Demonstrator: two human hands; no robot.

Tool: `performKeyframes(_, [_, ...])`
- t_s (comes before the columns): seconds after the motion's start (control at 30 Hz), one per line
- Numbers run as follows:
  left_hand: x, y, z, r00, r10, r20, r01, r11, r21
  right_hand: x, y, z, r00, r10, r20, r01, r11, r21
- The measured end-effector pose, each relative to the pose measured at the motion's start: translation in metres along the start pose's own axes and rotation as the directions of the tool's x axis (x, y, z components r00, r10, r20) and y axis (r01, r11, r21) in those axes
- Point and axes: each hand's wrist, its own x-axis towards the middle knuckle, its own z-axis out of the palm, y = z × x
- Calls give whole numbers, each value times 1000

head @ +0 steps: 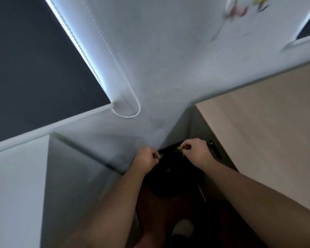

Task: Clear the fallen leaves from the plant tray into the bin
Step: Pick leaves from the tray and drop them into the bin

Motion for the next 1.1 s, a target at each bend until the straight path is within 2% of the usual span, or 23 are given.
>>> performKeyframes(0.13, [18, -50, 30, 997, -70, 36, 71, 997, -35, 28, 19, 49, 993, 95, 71, -96, 995, 16])
performKeyframes(0.23, [42, -67, 48, 994, -96, 43, 99, 993, -66, 50, 33, 73, 989, 133, 70, -135, 991, 25])
performKeyframes(0.37, [74, -73, 62, 997, -64, 38, 68, 993, -100, 80, 50, 94, 985, 138, 103, -140, 990, 19])
performKeyframes(0.47, [90, -75, 69, 996, -43, 74, 45, 999, -23, 95, 61, 100, 971, 150, 184, -148, 989, -26])
performKeyframes(0.67, [94, -73, 64, 995, -60, 75, 62, 998, -20, 96, 67, 92, 973, 161, 164, -154, 987, -53])
performKeyframes(0.83, [87, -38, 37, 999, -41, -3, 41, 996, -85, 86, 38, 60, 991, 101, 92, -100, 995, -13])
performKeyframes(1.0, [75, 25, 5, 993, 98, -67, -101, 994, -34, 66, 9, 0, 997, -4, -78, 3, 1000, -8])
performKeyframes(1.1, [66, 74, -5, 970, 230, -73, -230, 973, 7, 40, 6, -45, 977, -29, -214, 32, 999, 10])
